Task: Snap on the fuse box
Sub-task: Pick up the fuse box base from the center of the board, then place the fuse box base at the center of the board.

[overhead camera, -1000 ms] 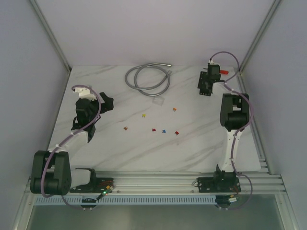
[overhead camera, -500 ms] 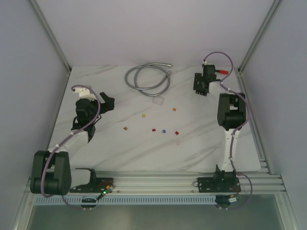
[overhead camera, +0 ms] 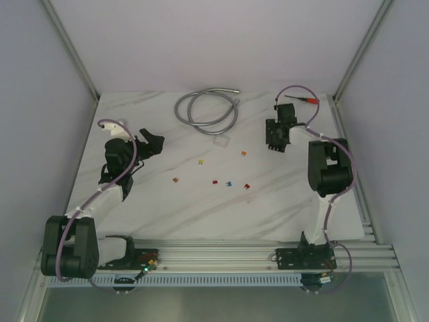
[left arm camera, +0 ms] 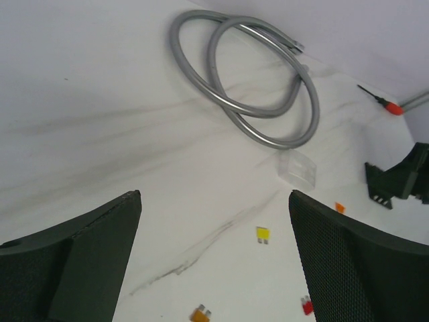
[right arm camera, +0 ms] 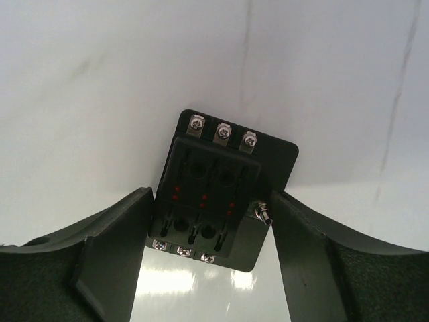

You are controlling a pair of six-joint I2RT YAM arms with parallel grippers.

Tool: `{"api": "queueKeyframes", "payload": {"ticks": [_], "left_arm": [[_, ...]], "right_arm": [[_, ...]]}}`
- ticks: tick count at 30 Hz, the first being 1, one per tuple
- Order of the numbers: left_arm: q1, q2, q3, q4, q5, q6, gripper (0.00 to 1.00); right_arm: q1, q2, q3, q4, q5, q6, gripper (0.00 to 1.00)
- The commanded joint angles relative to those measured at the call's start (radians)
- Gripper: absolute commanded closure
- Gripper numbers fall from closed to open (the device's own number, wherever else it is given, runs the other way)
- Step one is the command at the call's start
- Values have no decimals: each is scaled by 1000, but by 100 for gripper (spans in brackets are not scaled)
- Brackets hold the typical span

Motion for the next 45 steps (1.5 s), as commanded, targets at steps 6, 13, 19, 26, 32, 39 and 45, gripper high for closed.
{"api": "queueKeyframes", "payload": {"ticks": [6, 13, 19, 26, 32, 39, 45], "left_arm": [[-50, -43, -6, -80, 105, -119, 0], [-94, -92, -44, -133, 128, -161, 0], [-117, -167, -108, -158, 145, -195, 0], [-130, -263, -160, -207, 130, -220, 0], [-137, -267, -162, -220, 144, -223, 0], [-152, -284, -170, -230, 134, -247, 0], [-161, -266, -157, -234, 131, -246, 0]], "right_arm": [[124, -298, -359, -11, -20, 24, 27], [243, -388, -491, 44, -39, 45, 27], [357, -365, -491, 98, -38, 63, 27], [457, -345, -452, 71, -46, 96, 27], [554, -327, -473, 72, -36, 114, 27], [685, -342, -505, 40, -35, 160, 27], [745, -379, -512, 35, -15, 197, 27]]}}
